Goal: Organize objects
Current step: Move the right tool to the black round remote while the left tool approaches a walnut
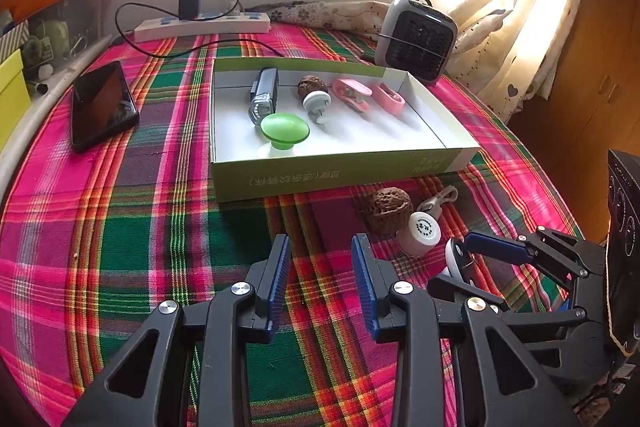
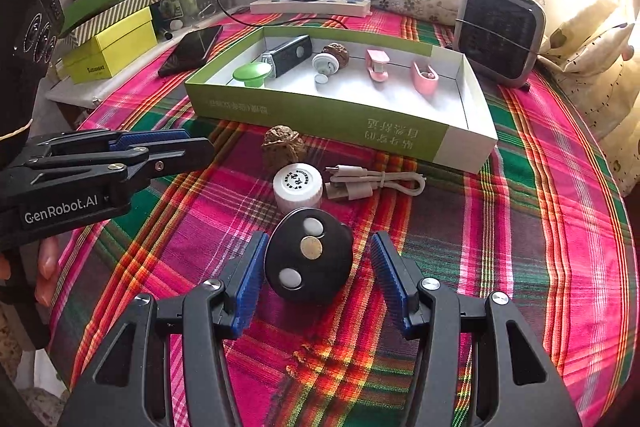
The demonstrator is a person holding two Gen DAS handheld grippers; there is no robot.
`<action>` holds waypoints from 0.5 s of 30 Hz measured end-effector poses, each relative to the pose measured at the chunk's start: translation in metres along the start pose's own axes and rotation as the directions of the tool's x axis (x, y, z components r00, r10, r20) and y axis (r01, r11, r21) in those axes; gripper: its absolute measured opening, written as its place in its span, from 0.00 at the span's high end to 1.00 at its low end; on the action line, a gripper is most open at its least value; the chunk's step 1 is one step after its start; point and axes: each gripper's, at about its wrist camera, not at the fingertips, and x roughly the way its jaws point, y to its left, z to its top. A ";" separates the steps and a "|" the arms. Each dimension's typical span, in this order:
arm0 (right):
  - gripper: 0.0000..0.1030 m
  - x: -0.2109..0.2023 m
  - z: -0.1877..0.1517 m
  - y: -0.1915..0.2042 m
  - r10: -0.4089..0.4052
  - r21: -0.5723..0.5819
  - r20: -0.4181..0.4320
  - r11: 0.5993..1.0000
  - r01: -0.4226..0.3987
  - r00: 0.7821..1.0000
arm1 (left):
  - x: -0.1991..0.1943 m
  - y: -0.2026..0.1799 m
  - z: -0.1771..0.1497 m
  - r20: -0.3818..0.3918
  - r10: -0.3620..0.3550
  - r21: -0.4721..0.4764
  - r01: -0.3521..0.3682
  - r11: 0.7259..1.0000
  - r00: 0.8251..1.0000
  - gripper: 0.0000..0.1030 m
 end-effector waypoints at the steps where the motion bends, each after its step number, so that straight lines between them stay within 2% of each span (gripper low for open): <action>1: 0.48 0.000 0.000 -0.001 0.000 0.001 0.000 1.000 0.000 1.000 | 0.001 0.000 0.000 -0.001 -0.003 0.000 0.003 1.000 1.000 0.71; 9: 0.48 -0.001 0.001 -0.005 -0.003 0.010 -0.001 1.000 0.003 1.000 | 0.004 -0.003 0.002 -0.009 -0.020 0.003 0.020 1.000 1.000 0.71; 15: 0.49 -0.001 0.001 -0.010 0.001 0.025 0.001 1.000 -0.001 1.000 | 0.007 -0.008 0.004 -0.012 -0.070 0.005 0.070 0.998 0.997 0.71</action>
